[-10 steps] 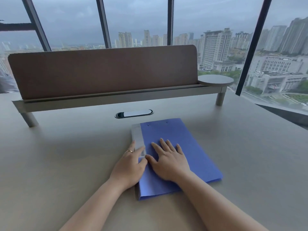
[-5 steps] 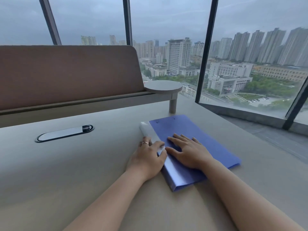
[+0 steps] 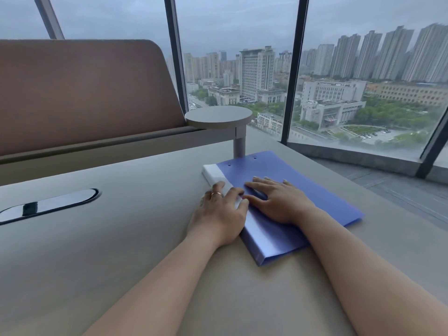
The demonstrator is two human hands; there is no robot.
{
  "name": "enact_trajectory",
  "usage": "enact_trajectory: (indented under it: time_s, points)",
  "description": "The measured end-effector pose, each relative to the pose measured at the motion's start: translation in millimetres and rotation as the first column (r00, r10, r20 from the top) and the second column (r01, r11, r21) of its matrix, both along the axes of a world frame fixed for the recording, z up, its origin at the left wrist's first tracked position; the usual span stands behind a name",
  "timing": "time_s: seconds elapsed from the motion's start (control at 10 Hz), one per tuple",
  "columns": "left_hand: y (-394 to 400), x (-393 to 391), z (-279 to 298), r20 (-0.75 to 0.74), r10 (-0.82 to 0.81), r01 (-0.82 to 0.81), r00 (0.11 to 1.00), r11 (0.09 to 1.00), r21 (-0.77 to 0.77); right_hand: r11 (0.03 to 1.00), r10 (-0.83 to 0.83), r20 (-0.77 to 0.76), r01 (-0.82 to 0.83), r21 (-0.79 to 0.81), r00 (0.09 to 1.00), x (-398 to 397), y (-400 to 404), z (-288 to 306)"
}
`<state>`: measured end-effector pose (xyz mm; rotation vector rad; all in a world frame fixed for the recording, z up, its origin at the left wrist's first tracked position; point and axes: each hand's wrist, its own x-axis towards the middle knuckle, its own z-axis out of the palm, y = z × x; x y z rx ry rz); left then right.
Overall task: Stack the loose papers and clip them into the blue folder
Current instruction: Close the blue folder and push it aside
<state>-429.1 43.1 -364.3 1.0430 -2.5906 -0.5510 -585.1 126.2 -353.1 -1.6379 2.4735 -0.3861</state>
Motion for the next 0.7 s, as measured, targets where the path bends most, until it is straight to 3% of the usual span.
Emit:
enact_trajectory:
  time_s: [0.1, 0.2, 0.3, 0.5, 0.6, 0.7]
  points:
    - [5.2, 7.9, 3.2, -0.079, -0.001, 0.005, 0.997, 0.998, 0.058, 0.998, -0.014, 0.003, 0.014, -0.055, 1.000, 5.6, 4.0, 2.1]
    - [10.1, 27.9, 6.2, -0.310, 0.066, -0.015, 0.949, 0.986, 0.165, 0.988, -0.063, -0.041, 0.056, -0.144, 0.997, 12.0, 10.9, 5.1]
    - [19.0, 69.3, 8.1, -0.408, 0.148, -0.058, 0.901, 0.973, 0.224, 0.973, -0.073, -0.130, 0.042, -0.228, 0.989, 33.4, 18.9, 7.4]
    - [41.5, 184.7, 15.0, -0.428, 0.212, -0.089, 0.879, 0.953, 0.289, 0.850, 0.051, -0.050, -0.070, -0.522, 0.997, 157.3, 32.1, 51.2]
    - [52.5, 250.6, 19.6, -0.413, 0.236, -0.152, 0.880, 0.962, 0.227, 0.730, 0.214, 0.034, -0.136, -0.670, 0.976, 244.3, 45.8, 100.3]
    - [58.3, 314.1, 20.1, -0.340, 0.256, -0.221, 0.905, 0.966, 0.137, 0.450, 0.528, 0.191, -0.082, -0.889, 0.827, 315.1, 100.0, 165.8]
